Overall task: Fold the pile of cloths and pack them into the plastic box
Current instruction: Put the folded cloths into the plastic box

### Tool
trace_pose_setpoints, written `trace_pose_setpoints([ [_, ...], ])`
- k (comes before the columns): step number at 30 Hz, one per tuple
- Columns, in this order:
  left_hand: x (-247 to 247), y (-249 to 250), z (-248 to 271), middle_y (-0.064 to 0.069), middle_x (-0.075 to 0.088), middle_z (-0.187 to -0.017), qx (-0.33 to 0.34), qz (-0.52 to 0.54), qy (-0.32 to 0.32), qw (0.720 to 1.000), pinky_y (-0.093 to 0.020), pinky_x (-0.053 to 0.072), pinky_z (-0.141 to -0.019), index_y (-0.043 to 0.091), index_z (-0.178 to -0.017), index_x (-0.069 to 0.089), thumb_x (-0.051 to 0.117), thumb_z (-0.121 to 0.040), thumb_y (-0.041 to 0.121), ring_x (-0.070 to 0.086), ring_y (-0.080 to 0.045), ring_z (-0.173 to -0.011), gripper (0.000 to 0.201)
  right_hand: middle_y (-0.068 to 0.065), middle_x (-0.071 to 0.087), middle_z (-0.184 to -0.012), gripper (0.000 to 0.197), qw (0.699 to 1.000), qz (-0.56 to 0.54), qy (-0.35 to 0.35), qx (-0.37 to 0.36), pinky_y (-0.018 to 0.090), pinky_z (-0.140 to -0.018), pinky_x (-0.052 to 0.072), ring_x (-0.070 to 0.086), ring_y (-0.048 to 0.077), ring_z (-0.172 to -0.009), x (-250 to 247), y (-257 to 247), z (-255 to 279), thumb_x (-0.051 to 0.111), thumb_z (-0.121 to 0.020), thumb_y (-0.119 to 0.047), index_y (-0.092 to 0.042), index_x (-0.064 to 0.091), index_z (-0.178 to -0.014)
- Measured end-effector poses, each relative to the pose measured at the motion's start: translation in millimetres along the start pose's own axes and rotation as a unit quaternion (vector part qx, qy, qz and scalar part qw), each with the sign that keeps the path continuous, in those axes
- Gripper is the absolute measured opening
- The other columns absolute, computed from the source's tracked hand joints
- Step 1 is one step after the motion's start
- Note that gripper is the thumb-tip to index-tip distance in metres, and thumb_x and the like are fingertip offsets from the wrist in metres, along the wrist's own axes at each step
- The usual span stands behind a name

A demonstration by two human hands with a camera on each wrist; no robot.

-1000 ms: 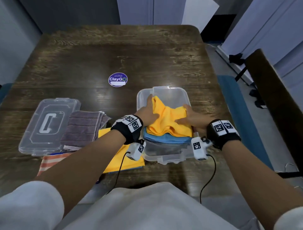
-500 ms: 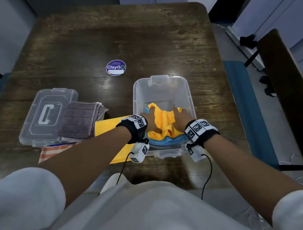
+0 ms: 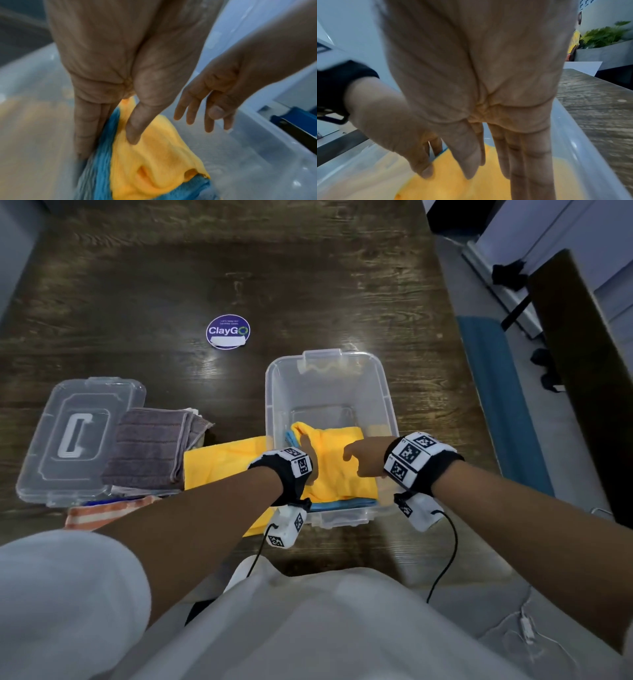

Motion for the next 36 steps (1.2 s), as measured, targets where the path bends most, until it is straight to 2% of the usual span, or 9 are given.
trace_pose_setpoints([
  [3, -52, 15, 83, -0.023, 0.053, -0.137, 0.03, 0.018, 0.04, 0.999, -0.037, 0.046, -0.096, -0.002, -0.156, 0.007, 0.052, -0.101, 0.008, 0.059, -0.034, -0.118, 0.072, -0.005, 0.056, -0.097, 0.05, 1.0, -0.008, -0.027, -0.011, 0.023, -0.066, 0.05, 0.051, 0.017, -0.082, -16, -1, 4, 0.046, -0.104, -0.011, -0.019, 0.038, -0.152],
  [5, -81, 8, 103, -0.023, 0.054, -0.134, 0.043, 0.024, 0.094, 0.994, -0.039, 0.047, -0.09, 0.001, -0.15, 0.028, 0.047, -0.1, 0.003, 0.058, -0.037, -0.118, 0.053, -0.005, 0.051, -0.086, 0.049, 0.999, -0.014, -0.03, -0.019, 0.026, -0.066, 0.052, 0.056, 0.019, -0.081, -31, -5, 6, 0.051, -0.104, -0.016, -0.016, 0.039, -0.151],
  [7, -103, -9, 108, -0.02, 0.053, -0.129, 0.069, 0.015, 0.187, 0.98, -0.043, 0.044, -0.09, 0.007, -0.137, 0.046, 0.049, -0.096, 0.002, 0.054, -0.039, -0.117, 0.042, -0.002, 0.053, -0.104, 0.054, 0.999, 0.016, -0.014, -0.025, 0.019, -0.063, 0.046, 0.057, 0.015, -0.078, -46, -11, 3, 0.058, -0.102, -0.025, -0.014, 0.038, -0.151],
  [10, -120, -42, 111, -0.02, 0.041, -0.137, 0.043, 0.014, 0.282, 0.958, -0.047, 0.038, -0.099, 0.016, -0.142, 0.041, 0.062, -0.09, 0.012, 0.044, -0.041, -0.124, 0.057, 0.009, 0.042, -0.148, 0.076, 0.994, 0.096, 0.013, -0.057, 0.033, -0.1, 0.041, 0.049, 0.028, -0.13, -50, -30, -17, 0.068, -0.094, -0.038, -0.017, 0.03, -0.155],
  [19, -93, -68, 83, -0.023, 0.053, -0.136, 0.067, 0.23, 0.124, 0.963, -0.046, 0.053, -0.093, 0.014, -0.147, 0.036, 0.062, -0.095, 0.013, 0.058, -0.039, -0.115, 0.059, 0.009, 0.035, -0.159, 0.078, 0.963, 0.176, -0.157, -0.129, 0.036, -0.106, 0.038, 0.038, 0.027, -0.142, 21, -94, -70, 0.069, -0.095, -0.028, -0.014, 0.024, -0.157],
  [24, -99, -70, 73, -0.023, 0.052, -0.135, 0.098, 0.244, 0.072, 0.962, -0.04, 0.054, -0.081, 0.019, -0.154, 0.023, 0.063, -0.095, 0.013, 0.061, -0.039, -0.111, 0.072, 0.02, 0.054, -0.139, 0.092, 0.969, 0.129, -0.155, -0.146, 0.051, -0.094, 0.053, 0.058, 0.037, -0.119, 40, -96, -73, 0.078, -0.085, -0.016, -0.017, 0.019, -0.156],
  [27, -101, -70, 68, -0.021, 0.054, -0.135, 0.114, 0.24, 0.041, 0.963, -0.04, 0.056, -0.084, 0.02, -0.157, 0.018, 0.064, -0.096, 0.016, 0.061, -0.035, -0.111, 0.077, 0.015, 0.051, -0.141, 0.077, 0.975, 0.082, -0.136, -0.158, 0.04, -0.094, 0.047, 0.053, 0.032, -0.125, 34, -88, -74, 0.075, -0.089, -0.018, -0.01, 0.031, -0.151],
  [31, -99, -69, 61, -0.021, 0.053, -0.135, 0.116, 0.24, 0.036, 0.963, -0.041, 0.056, -0.086, 0.017, -0.155, 0.022, 0.059, -0.098, 0.011, 0.061, -0.035, -0.11, 0.069, 0.003, 0.054, -0.1, 0.027, 0.976, 0.05, -0.118, -0.179, 0.03, -0.072, 0.037, 0.051, 0.024, -0.09, 31, -89, -72, 0.072, -0.09, -0.015, -0.008, 0.056, -0.111],
  [36, -96, -69, 59, -0.022, 0.055, -0.128, 0.12, 0.236, 0.035, 0.964, -0.04, 0.055, -0.08, 0.016, -0.154, 0.023, 0.057, -0.098, 0.01, 0.062, -0.035, -0.104, 0.066, 0.017, 0.044, -0.149, 0.043, 0.951, 0.121, -0.208, -0.195, 0.042, -0.111, 0.034, 0.043, 0.033, -0.135, 53, -98, -76, 0.041, -0.103, -0.006, -0.005, 0.046, -0.146],
])
Point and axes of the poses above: each hand's wrist, its own z-axis away from the middle knuckle, its own x-axis out of the palm, y = z × x, the point moved 5 cm from there along -z, towards the middle knuckle
